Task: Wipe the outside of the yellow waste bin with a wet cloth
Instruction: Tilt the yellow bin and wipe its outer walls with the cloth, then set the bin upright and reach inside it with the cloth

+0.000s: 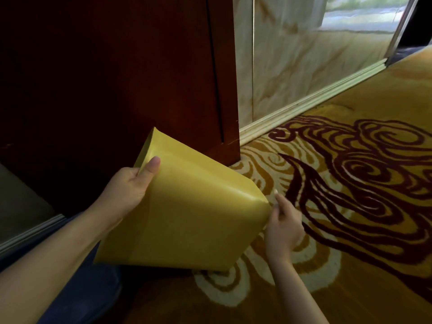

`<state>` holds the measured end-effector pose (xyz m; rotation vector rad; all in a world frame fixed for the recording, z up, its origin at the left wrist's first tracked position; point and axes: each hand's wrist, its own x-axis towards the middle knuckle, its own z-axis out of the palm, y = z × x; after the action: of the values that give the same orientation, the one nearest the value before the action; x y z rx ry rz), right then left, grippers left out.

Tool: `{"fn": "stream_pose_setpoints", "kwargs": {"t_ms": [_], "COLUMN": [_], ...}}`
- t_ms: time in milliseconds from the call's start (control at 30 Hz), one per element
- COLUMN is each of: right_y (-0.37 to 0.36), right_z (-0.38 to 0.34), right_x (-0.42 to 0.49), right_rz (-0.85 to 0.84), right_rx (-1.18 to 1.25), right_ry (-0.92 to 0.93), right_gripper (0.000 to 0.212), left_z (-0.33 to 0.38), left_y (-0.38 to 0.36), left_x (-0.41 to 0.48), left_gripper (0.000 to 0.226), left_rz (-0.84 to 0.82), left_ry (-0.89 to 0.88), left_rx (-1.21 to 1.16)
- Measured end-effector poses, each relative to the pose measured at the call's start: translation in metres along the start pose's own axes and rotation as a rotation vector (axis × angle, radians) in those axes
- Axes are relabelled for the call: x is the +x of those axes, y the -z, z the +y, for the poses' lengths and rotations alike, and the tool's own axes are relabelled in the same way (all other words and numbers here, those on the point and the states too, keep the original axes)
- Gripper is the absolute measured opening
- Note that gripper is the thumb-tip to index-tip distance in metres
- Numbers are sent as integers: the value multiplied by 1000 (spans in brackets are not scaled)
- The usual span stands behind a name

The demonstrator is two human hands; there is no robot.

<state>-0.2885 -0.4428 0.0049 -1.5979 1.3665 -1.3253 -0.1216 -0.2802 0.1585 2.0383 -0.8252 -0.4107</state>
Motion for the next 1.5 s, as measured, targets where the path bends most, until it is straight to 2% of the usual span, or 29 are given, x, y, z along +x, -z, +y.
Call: {"fn": "stream_pose_setpoints", "kwargs": {"t_ms": [100, 133, 200, 267, 400, 500, 533, 633, 733, 800, 900, 967, 1033, 1200, 1367, 1500], "right_y": [-4, -8, -15, -15, 1, 10, 13, 22, 29, 32, 37, 40, 42, 40, 32, 18], "right_z": [-48, -59, -65, -51, -1, 25, 30, 30, 12, -2, -17, -28, -41, -76, -104, -128], "right_x": [-5, -8, -10, -7, 8, 20, 23, 32, 40, 43, 47, 49, 50, 55, 63, 66], "right_rz": [-106, -177, -297, -346, -308, -327, -330, -382, -471, -516, -561, -584, -622, -655, -656, -694], "right_rx": [16, 8, -24, -48, -155, -170, -83, 461, 852, 937, 932, 911, 833, 498, 340, 275], "right_ry": [388, 461, 483, 398, 175, -142, -279, -660, -765, -719, -661, -634, -576, -347, -79, 128], "right_gripper": [30, 31, 31, 31, 27, 25, 25, 25, 27, 27, 31, 34, 33, 23, 24, 25], "left_z": [-1, -2, -3, -7, -17, -20, -20, -14, -5, 4, 28, 39, 45, 41, 24, 23], "left_y": [1, 3, 4, 7, 11, 11, 10, 7, 4, 2, -6, -13, -25, -72, -103, -101], "left_x": [-1, -2, -4, -6, -11, -13, -14, -18, -18, -15, -11, -5, 2, 23, 36, 32], "left_gripper": [82, 81, 81, 75, 61, 66, 67, 53, 36, 29, 19, 29, 46, 44, 41, 39], "left_rz": [6, 3, -21, -32, -51, -71, -72, -57, -26, -8, -19, -48, -79, 5, -14, -146], "left_ry": [-6, -4, -2, -5, 31, 28, 22, 6, -54, -112, -226, -312, -341, -253, -179, -142], "left_rx": [28, 37, 53, 61, 22, 10, 21, 19, 22, 54, 177, 298, 465, 791, 823, 706]}}
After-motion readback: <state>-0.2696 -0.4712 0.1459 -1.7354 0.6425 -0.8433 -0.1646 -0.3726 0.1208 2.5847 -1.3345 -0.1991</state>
